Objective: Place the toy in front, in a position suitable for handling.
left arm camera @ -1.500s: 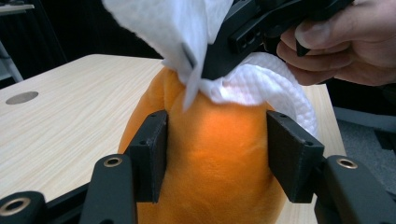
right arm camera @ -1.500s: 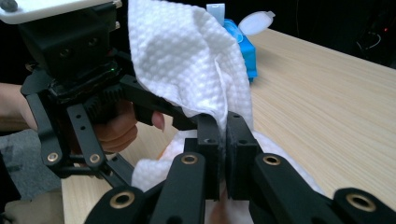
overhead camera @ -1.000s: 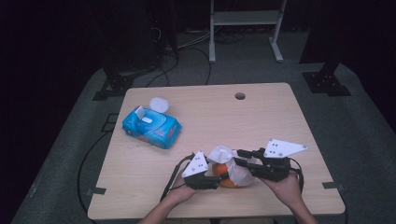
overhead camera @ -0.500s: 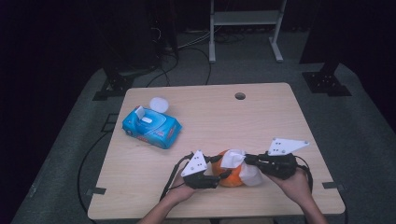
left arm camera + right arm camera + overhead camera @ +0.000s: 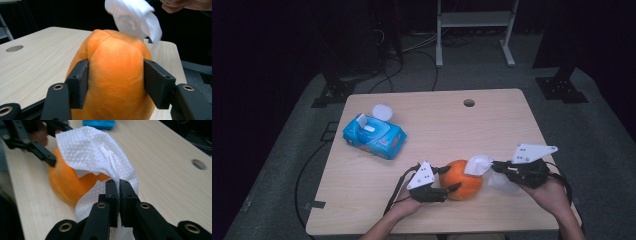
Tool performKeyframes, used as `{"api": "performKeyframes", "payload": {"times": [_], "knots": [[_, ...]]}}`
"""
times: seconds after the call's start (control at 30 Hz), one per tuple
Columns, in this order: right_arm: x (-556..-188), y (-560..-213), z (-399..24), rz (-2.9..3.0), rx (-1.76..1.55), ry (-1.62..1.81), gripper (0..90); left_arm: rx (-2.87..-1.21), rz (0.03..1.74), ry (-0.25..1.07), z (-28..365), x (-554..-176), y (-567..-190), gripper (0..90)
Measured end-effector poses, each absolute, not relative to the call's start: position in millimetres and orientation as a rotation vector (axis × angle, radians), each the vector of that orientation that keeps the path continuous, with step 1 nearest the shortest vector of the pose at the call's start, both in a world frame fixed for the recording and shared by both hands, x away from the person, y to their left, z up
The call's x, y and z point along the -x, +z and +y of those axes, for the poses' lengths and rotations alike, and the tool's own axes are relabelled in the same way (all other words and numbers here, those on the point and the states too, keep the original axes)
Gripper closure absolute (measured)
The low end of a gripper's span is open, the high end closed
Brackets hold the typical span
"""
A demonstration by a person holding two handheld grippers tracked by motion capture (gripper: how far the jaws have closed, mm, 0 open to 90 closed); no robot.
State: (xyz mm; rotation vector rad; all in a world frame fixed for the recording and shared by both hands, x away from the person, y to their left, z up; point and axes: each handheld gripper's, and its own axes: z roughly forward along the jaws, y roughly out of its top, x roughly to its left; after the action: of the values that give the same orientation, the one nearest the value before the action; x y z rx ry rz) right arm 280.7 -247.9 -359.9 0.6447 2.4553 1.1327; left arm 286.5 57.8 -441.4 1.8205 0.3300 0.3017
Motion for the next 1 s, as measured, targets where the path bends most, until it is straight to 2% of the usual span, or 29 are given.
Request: {"api": "performKeyframes", "payload": {"times": [0.23, 0.4, 0.67, 0.8, 0.9, 0.97, 1.0], "knots": [[-281, -372, -210, 2.545, -0.599, 1.262, 82.8, -1.828, 0.334, 0.309, 59, -286, -441, 38.9], [-288, -375, -209, 2.54, -0.72, 1.477, 63.1, -1.827, 0.335, 0.311, 59, -286, -441, 38.9], [-285, -374, -198, 2.459, -0.802, 1.538, 51.2, -1.84, 0.302, 0.34, 55, -281, -441, 39.6], [-283, -377, -192, 2.41, -0.833, 1.528, 53.8, -1.851, 0.285, 0.358, 53, -279, -440, 39.5], [-283, -380, -192, 2.361, -0.857, 1.523, 66.6, -1.849, 0.28, 0.356, 54, -279, -441, 39.5], [-281, -382, -192, 2.347, -0.839, 1.493, 80.2, -1.851, 0.272, 0.364, 53, -279, -441, 39.4], [-281, -382, -194, 2.34, -0.822, 1.485, 82.7, -1.85, 0.273, 0.365, 53, -279, -441, 39.4]]}}
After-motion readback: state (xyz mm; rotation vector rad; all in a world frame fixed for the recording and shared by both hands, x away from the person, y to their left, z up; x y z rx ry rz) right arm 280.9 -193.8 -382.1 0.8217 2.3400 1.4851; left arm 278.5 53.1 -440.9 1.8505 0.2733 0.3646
